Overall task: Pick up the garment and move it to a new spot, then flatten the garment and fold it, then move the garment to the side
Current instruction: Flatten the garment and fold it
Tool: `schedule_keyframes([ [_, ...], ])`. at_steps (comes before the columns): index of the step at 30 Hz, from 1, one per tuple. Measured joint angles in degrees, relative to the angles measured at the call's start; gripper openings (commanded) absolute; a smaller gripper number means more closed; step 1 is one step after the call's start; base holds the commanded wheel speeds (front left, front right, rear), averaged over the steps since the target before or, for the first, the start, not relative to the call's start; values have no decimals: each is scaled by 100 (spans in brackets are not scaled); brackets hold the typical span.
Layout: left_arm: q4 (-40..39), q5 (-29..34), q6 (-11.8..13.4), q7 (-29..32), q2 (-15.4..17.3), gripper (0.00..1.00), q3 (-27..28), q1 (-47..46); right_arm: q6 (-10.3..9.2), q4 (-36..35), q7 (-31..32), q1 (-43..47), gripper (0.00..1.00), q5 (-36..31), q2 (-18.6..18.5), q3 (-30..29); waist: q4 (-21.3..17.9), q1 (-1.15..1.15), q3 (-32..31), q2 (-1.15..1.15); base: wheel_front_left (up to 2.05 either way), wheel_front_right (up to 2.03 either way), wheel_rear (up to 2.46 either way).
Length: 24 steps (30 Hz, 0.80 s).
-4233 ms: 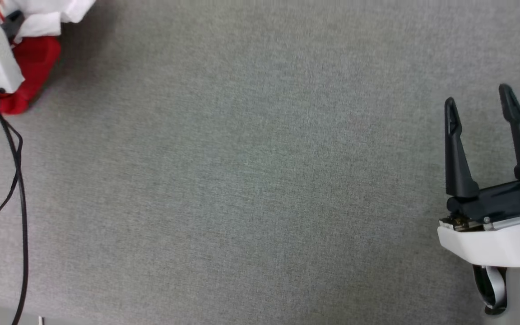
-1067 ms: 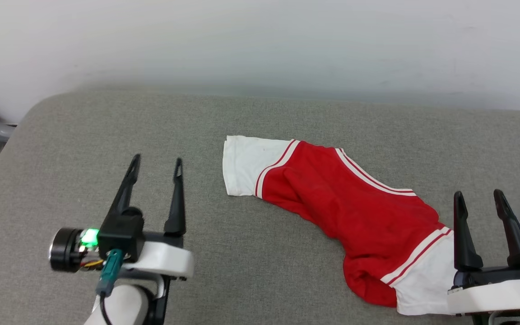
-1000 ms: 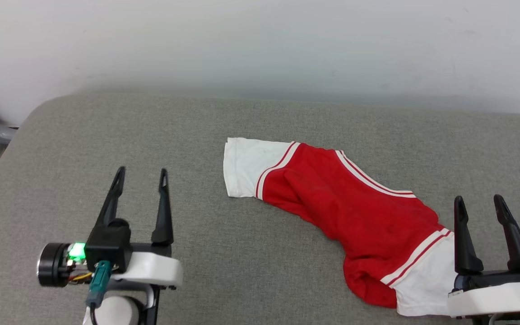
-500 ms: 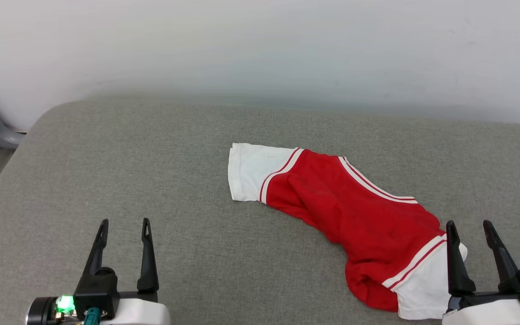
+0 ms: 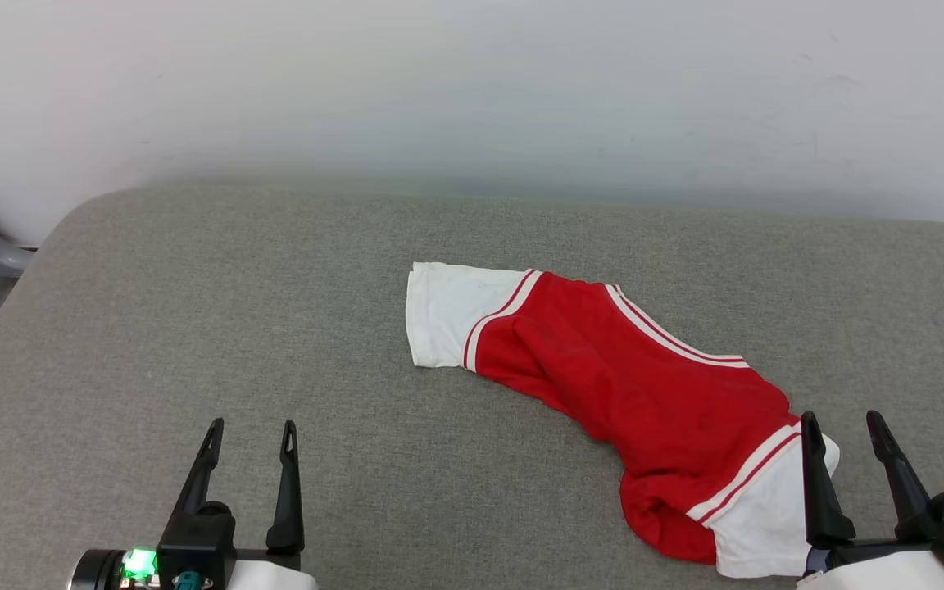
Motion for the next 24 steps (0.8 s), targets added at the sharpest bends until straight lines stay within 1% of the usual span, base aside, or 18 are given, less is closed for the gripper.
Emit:
schedule_keyframes([
  [17, 99, 175, -248, 0, -143, 100, 235, 43, 1, 73, 0, 36, 100, 42, 0, 13, -2, 0, -28, 0, 0, 0, 0],
  [20, 107, 177, -263, 0, -174, 100, 265, 43, 0, 5, 0, -98, 100, -19, 1, -136, -2, 0, -22, 0, 0, 0, 0],
  [24, 114, 191, -301, 0, -219, 100, 277, 36, 0, -220, 0, -506, 100, -160, 0, -339, 13, 0, -2, 0, 0, 0, 0],
])
